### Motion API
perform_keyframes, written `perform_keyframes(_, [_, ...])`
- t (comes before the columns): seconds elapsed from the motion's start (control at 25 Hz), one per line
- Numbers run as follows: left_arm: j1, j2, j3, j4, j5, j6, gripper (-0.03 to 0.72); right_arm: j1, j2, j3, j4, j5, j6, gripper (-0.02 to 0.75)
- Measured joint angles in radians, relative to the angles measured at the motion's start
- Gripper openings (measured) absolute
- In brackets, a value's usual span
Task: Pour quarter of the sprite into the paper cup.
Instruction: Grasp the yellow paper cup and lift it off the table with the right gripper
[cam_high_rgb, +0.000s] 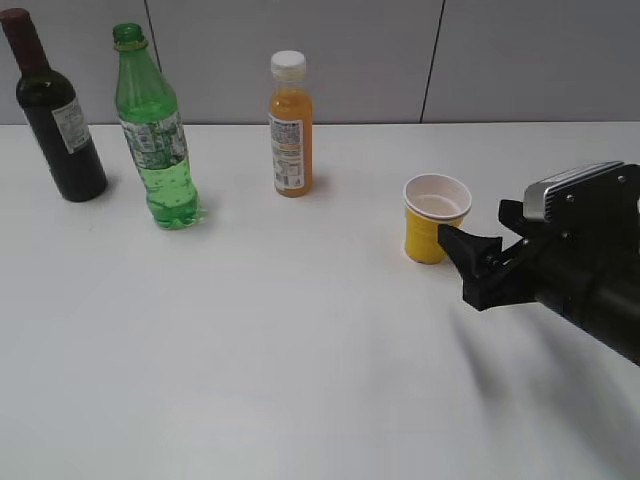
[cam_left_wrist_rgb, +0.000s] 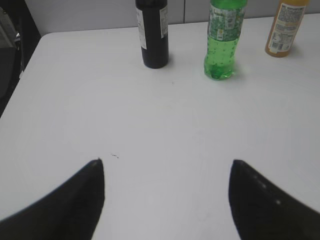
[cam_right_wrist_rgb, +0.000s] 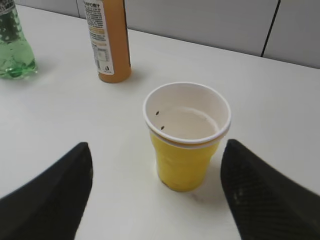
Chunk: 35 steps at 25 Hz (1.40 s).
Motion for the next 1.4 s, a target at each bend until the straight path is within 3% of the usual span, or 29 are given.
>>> perform_keyframes(0.12, [0.000,0.000,0.000,0.000,0.000,0.000,0.589,0.000,0.068,-0.001,0.000,-0.087,0.001,0.602])
perform_keyframes(0.52, [0.000,0.000,0.000,0.000,0.000,0.000,0.589,0.000,0.190,-0.056,0.022,-0.098,-0.021,0.602])
perform_keyframes(0.72, [0.000,0.000,0.000,0.000,0.000,0.000,0.589,0.000,0.241,-0.091,0.029,-0.047,-0.022,0.604])
perform_keyframes(0.92, [0.000,0.000,0.000,0.000,0.000,0.000,0.589,0.000,0.291,-0.146,0.031,0.015,-0.022,0.669])
perform_keyframes(1.4, [0.000,0.000,0.000,0.000,0.000,0.000,0.589,0.000,0.396,-0.221,0.083,0.022,-0.022,0.676])
